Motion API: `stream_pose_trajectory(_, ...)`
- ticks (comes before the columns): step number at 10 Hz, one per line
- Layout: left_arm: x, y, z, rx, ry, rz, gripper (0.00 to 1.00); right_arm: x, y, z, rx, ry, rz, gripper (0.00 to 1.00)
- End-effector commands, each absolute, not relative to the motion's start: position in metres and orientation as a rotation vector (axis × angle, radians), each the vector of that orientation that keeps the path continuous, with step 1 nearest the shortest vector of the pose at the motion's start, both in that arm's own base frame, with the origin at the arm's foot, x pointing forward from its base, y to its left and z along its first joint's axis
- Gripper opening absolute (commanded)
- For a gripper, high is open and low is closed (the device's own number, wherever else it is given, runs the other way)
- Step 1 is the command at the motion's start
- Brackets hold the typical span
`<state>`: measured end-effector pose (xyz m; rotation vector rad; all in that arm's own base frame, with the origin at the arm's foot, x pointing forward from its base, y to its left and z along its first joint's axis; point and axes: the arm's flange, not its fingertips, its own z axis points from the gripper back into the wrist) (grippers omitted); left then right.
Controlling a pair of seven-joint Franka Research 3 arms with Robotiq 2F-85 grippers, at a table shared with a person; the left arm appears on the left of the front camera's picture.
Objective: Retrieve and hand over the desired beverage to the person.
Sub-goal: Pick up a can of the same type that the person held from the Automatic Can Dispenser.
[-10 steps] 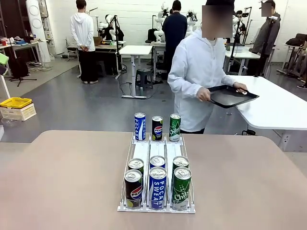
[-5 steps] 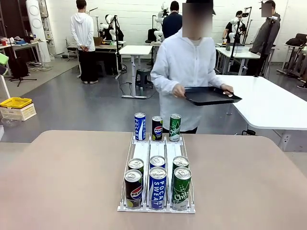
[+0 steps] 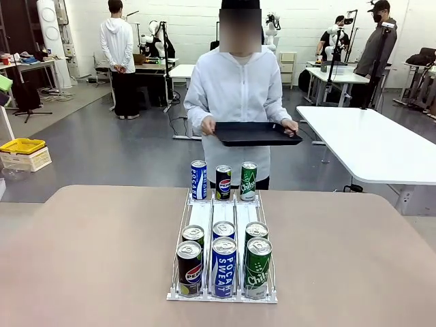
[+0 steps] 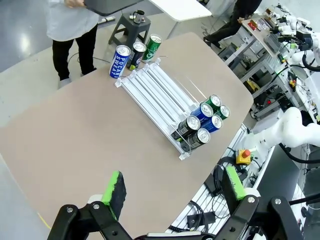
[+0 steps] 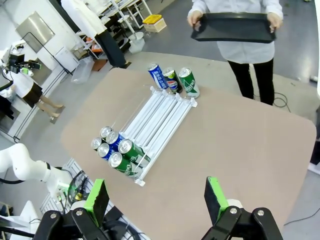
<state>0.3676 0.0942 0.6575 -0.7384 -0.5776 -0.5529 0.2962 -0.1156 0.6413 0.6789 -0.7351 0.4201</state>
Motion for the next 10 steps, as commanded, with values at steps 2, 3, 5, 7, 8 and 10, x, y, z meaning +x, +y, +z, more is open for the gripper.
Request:
stream_pose_trajectory(2,0.3685,0.0953,0.6576,-0.748,-0.592,-0.579,1.00,0.2986,-0.1149,0.6413,0.703,-0.748,0.434,1.00)
stream_pose_trajectory(3,0.3685,0.0953,0.6576,-0.748,-0.592,-0.579,1.00,0.2986,-0.1149,0.6413,0.703,-0.748,0.434,1.00)
stream_pose_trajectory(5,0.3685,0.0953,0.6576,-0.748,-0.592,-0.579,1.00,0.2986,-0.1149,0.6413,0.703,-0.748,0.434,1.00)
stream_pose_trajectory(7,0.3685,0.0953,0.6576,-0.748,-0.592,-0.579,1.00,0.2986,-0.1149,0.6413,0.703,-0.748,0.434,1.00)
stream_pose_trajectory(8,0.3685,0.0953,0.6576,-0.748,-0.592,-0.579,1.00,0.2986,-0.1149,0.6413,0.703,-0.748,0.434,1.00)
stream_pose_trajectory(10,0.3685,0.0953,0.6576,-0.748,-0.592,-0.579,1.00,0.2986,-0.1149,0.6413,0.703,-0.748,0.434,1.00)
